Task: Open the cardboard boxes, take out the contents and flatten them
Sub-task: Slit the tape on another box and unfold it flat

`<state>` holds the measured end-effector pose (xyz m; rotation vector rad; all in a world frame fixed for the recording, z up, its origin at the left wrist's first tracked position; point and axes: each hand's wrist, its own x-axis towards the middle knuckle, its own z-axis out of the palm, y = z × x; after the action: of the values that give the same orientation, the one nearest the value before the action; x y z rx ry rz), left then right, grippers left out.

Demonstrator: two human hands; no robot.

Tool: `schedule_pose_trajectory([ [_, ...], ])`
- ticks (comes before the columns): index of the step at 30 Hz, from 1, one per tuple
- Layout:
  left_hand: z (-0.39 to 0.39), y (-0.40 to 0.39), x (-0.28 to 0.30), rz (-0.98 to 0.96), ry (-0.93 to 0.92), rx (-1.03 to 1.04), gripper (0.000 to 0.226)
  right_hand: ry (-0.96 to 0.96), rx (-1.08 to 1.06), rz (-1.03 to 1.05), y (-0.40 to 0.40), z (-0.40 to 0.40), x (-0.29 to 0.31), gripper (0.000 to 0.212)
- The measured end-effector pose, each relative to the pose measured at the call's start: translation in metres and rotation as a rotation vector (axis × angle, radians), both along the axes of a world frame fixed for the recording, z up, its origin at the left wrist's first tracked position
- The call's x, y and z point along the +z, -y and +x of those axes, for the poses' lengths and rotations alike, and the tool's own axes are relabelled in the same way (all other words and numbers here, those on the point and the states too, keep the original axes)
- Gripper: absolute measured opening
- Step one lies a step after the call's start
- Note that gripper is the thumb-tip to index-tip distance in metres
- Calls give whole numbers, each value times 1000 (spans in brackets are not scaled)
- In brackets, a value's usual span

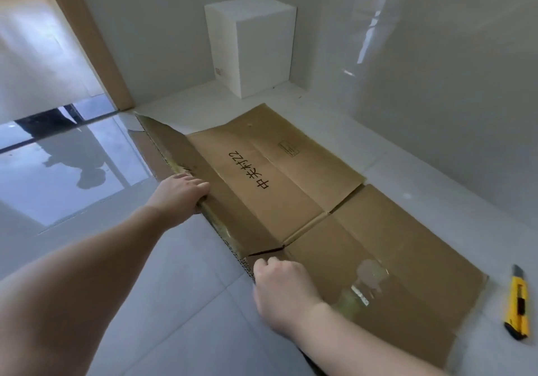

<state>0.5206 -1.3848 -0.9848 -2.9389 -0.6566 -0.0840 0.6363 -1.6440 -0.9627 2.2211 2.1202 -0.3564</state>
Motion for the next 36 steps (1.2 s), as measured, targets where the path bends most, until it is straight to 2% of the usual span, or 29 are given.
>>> schedule_pose_trajectory([
  [2,-18,-5,-14,-85,-140,58,26,-22,53,-45,-7,-10,-7,28],
  [5,-49,-3,-34,-441,-456,185,68,-5,28,-128,-14,-1,-18,37],
  [6,-55,-2,-38,-506,-476,225,73,9,-4,-153,-16,7,-25,39],
  [10,-43,7,-59,-456,-339,337,53,39,-200,-354,-23,48,-65,55],
  [13,-14,14,-86,-436,-294,429,65,22,-284,-400,-27,75,-99,74],
  [18,55,14,-119,-496,-256,300,81,28,-362,-280,-35,107,-148,95],
  [22,71,8,-148,-458,-312,318,88,32,-391,-148,-34,109,-178,86],
  [26,72,10,-133,-477,-380,319,87,-23,-337,-297,-36,117,-164,90],
  [28,74,18,-130,-513,-319,364,84,-10,-301,-337,-40,132,-151,95],
  [30,71,26,-132,-525,-216,473,82,38,-365,-306,-52,160,-146,97],
  [32,58,26,-136,-522,-188,577,81,86,-418,-285,-73,187,-146,91],
  [36,41,7,-142,-415,-192,511,85,110,-323,-179,-126,209,-157,85],
])
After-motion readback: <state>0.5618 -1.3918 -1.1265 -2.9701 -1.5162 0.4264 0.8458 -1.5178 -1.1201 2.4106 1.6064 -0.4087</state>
